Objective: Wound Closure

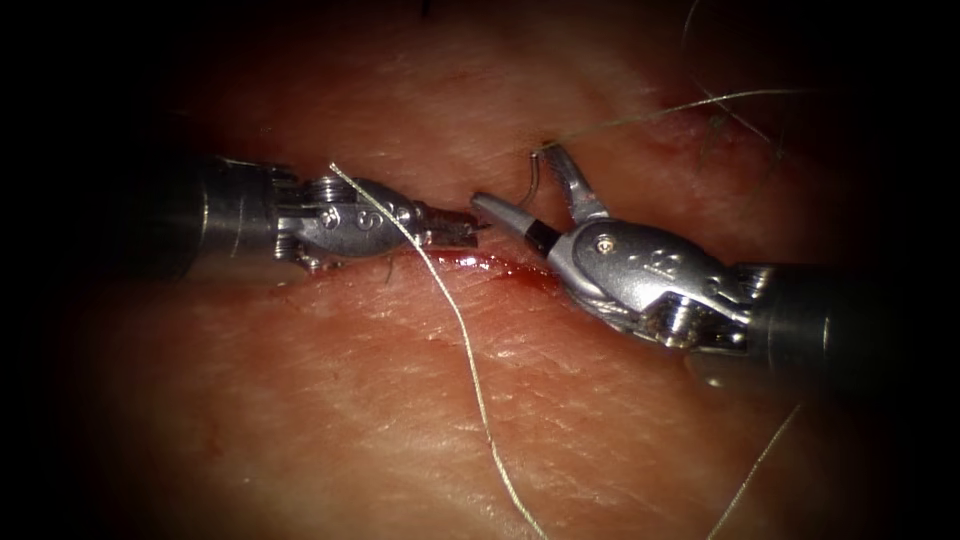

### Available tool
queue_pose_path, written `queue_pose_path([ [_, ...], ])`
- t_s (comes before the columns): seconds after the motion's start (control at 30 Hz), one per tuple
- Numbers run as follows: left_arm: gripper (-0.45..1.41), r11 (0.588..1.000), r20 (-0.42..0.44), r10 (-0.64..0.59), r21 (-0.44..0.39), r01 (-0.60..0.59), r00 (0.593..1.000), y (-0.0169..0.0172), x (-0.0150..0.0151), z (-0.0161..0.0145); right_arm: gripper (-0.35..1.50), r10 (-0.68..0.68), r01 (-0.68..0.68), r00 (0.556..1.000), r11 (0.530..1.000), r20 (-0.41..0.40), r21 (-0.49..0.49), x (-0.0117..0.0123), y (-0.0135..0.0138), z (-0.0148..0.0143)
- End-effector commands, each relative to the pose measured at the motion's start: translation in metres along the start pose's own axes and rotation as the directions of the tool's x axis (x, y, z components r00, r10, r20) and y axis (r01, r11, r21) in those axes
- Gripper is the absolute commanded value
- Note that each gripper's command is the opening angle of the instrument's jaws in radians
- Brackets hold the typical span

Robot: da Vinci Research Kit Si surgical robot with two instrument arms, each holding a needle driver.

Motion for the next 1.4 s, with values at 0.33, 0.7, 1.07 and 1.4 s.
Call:
queue_pose_path([
  [0.33, -0.2, 1.0, -0.053, -0.018, 0.017, 0.019, 0.998, -0.0005, 0.0004, -0.0021, -0.35, -0.084, 0.09, 0.994, 0.992, -0.07, 0.091, -0.0003, 0.0007, -0.0003],
  [0.7, 1.34, 0.976, -0.173, -0.173, -0.16, 0.146, 0.97, -0.0013, 0.0032, -0.0067, -0.35, -0.34, 0.399, 0.916, 0.831, -0.214, 0.387, 0.0006, 0.0048, 0.0009],
  [1.07, 1.01, 0.931, -0.181, -0.286, -0.286, 0.228, 0.941, -0.004, 0.0029, -0.0044, -0.35, -0.388, 0.593, 0.797, 0.649, -0.464, 0.477, 0.0018, 0.0034, 0.0003],
  [1.4, 0.5, 0.889, -0.156, -0.29, -0.411, 0.205, 0.944, -0.0033, -0.0003, -0.0014, -0.35, -0.399, 0.662, 0.735, 0.595, -0.548, 0.456, 0.0039, 0.0025, -0.0001],
])
